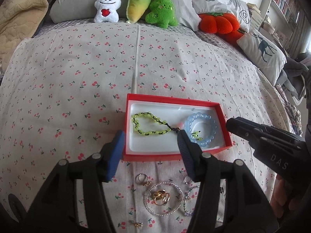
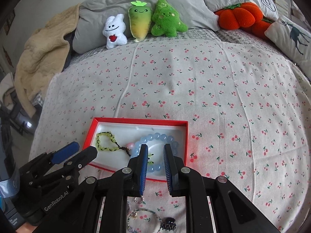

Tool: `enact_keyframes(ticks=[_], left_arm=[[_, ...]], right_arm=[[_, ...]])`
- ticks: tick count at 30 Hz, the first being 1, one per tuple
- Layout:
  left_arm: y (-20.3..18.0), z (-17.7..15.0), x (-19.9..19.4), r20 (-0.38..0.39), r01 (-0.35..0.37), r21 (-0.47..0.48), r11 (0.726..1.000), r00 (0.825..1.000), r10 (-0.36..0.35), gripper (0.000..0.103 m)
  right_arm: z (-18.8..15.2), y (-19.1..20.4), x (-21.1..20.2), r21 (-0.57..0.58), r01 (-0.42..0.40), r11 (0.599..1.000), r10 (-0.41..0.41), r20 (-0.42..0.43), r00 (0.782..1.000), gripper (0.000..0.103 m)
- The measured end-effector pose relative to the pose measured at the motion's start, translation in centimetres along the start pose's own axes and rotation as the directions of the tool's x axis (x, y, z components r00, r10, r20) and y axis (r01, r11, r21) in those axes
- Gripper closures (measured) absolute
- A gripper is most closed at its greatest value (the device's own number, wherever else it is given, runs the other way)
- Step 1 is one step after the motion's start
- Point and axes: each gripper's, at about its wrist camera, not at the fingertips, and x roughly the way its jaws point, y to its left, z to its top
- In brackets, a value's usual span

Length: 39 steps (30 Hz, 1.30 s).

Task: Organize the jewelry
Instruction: 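Withdraw both tools from the box back over the remaining jewelry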

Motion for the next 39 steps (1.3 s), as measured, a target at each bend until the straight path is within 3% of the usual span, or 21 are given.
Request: enact_keyframes(ticks=[4,9,10,12,13,17,21,27,39], left_arm=[[-0.1,-1.1,-0.9,-0.011,-0.006,-0.001,1.0,1.0,0.006,0.029],[0.0,-2.8,-1.7,-0.033,-0.04,0.017,0.999,0.999,0.04,0.021],[0.1,-3.2,-1.9,-0.043,-0.047,0.021,0.999,0.998,0.048,0.021],[0.3,-3.8,-2.2,-0.061,-0.055,0.024,0.998,0.997,0.057,0.02],[0.4,-4.1,-2.4,-0.067,-0.061,0.026,0.998,0.996,0.063,0.018],[0.7,-5.4,-3.0,-0.077,-0.093,0.041,0.995,0.992,0.096,0.001],[0.7,-6.6,-3.2,-0.1,-0.111,0.076,0.991,0.988,0.119,0.001],[0.9,-8.5,-3.0,-0.139,-0.135,0.106,0.985,0.979,0.149,0.001],[1.8,-13.4,-0.9,-0.218,-0.107,0.241,0.965,0.963,0.161,0.001]], right_arm=[[-1.1,-0.1,-0.9,-0.008,0.004,1.0,-0.004,-0.032,0.999,0.082],[-2.4,-0.8,-2.1,-0.012,0.022,1.0,-0.023,-0.032,0.999,0.073],[-2.6,-1.0,-2.4,-0.006,0.019,1.0,-0.019,-0.033,0.999,0.068],[-3.2,-1.5,-2.9,0.01,0.006,1.0,-0.006,-0.024,1.0,0.031],[-3.5,-1.6,-3.1,0.007,0.004,1.0,-0.004,-0.017,1.0,0.028],[-5.0,-1.8,-3.6,-0.057,0.043,0.997,-0.044,-0.023,0.999,0.027],[-6.8,-2.6,-3.6,-0.066,0.046,0.997,-0.049,-0.046,0.998,0.02],[-9.5,-3.6,-3.3,-0.079,0.061,0.995,-0.068,-0.079,0.995,0.019],[-15.0,-2.8,-0.8,-0.252,0.06,0.966,-0.11,-0.185,0.977,0.017]])
